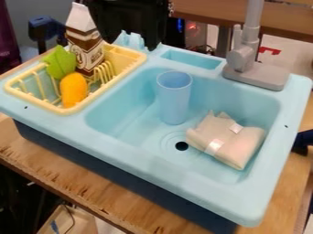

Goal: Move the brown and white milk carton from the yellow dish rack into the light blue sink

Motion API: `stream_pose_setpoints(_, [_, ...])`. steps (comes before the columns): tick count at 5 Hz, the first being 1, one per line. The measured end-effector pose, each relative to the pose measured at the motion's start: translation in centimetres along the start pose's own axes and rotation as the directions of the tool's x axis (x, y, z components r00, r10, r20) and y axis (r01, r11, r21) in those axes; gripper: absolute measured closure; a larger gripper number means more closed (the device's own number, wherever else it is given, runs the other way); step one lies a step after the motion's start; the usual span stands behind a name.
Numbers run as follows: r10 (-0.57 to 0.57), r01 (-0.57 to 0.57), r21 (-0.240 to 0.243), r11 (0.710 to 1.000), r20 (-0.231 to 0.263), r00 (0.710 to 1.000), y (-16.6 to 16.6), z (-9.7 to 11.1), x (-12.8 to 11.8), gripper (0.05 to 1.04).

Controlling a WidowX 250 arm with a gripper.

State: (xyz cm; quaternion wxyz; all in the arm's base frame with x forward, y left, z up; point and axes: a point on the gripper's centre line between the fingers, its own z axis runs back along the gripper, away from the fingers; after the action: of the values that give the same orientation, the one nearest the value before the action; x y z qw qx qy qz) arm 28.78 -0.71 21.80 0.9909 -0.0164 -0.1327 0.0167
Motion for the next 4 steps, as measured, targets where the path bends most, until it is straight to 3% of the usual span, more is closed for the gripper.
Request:
stream_pose_setpoints(1, [-0.004,0.004,0.001,1.0,-0.029,1.0,0.0,-0.6,-0.2,0.075])
stream_pose_setpoints(2, [-0.004,0.004,-0.009,1.0,-0.033,0.999,2.5,1.5,0.2,0.075])
stream_pose_setpoints(4, [-0.043,0.049,0.074,0.996,-0.081,0.996,8.7,3.9,-0.5,0.075])
